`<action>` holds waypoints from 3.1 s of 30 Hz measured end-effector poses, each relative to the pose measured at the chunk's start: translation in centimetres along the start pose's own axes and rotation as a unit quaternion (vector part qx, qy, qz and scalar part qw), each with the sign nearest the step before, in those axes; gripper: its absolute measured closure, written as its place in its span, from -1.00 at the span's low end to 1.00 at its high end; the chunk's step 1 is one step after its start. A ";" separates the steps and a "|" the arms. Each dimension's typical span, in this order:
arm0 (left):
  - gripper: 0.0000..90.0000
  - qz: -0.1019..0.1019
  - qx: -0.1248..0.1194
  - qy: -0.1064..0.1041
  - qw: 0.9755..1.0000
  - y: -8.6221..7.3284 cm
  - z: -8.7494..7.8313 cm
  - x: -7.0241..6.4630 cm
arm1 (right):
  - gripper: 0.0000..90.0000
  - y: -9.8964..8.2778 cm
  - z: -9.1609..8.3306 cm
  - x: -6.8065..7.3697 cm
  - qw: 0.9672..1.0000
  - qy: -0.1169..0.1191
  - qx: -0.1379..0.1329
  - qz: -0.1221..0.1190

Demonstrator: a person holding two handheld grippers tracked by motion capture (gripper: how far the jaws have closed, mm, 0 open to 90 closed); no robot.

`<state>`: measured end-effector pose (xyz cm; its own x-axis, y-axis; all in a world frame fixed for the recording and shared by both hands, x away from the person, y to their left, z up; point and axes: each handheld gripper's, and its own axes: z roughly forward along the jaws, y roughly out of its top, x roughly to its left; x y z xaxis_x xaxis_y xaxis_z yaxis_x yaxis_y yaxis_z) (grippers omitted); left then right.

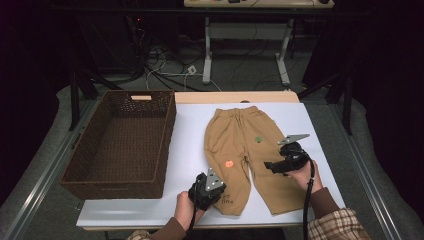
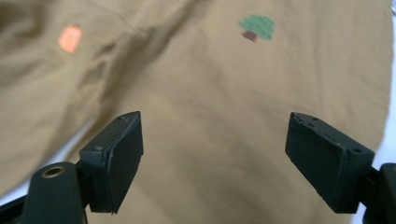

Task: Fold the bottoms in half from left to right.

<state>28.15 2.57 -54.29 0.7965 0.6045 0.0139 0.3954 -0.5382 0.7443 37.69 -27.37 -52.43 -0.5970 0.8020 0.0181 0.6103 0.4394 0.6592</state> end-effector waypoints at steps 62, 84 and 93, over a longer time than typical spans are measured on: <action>0.30 0.017 -0.009 -0.047 0.999 1.4 2.4 -0.8 | 0.99 3.3 5.8 9.2 0.991 0.105 0.022 -0.083; -0.64 -0.003 0.025 -0.024 0.999 -0.1 -2.1 2.7 | 1.00 2.5 0.3 5.4 0.996 0.069 -0.034 -0.040; -0.68 -0.004 0.026 -0.028 0.999 -0.6 -2.3 3.0 | 1.00 1.5 -1.2 2.3 0.998 0.037 -0.042 0.000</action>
<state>29.25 6.05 -53.12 0.8172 0.5756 -0.0305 0.4242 -0.5648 0.7078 36.59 -25.35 -50.45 -0.6366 0.7679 0.0715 0.5657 0.4019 0.7201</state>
